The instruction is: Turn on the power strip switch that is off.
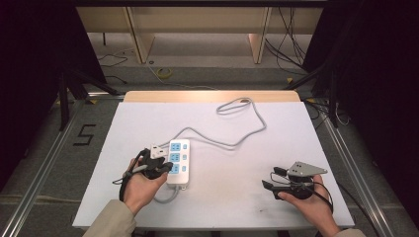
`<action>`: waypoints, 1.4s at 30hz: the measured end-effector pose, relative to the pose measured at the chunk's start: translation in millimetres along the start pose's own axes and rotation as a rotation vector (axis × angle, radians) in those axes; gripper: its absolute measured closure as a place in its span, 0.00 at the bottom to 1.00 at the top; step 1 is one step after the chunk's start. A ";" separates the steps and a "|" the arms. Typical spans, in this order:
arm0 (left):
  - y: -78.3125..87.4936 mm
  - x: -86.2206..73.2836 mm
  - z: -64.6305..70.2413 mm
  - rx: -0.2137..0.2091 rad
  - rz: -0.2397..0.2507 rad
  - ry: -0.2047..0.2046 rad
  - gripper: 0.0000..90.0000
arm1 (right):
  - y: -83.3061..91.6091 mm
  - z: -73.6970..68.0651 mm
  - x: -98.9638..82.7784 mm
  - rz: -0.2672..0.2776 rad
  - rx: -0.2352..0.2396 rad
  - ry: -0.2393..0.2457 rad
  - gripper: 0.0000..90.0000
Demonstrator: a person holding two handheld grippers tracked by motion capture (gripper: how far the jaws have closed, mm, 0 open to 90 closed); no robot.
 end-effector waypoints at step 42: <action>-19.7 31.0 12.5 0.002 -0.008 -0.031 1.00 | -1.2 -0.8 0.2 -0.001 0.007 0.002 0.35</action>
Point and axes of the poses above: each handheld gripper's, and its own axes: y roughly backward along the jaws, x roughly out of its top, z roughly to its right, the point moved 10 cm from there along -y, roughly forward along the jaws, and after that the axes turned 10 degrees about y, right-handed, at the moved point
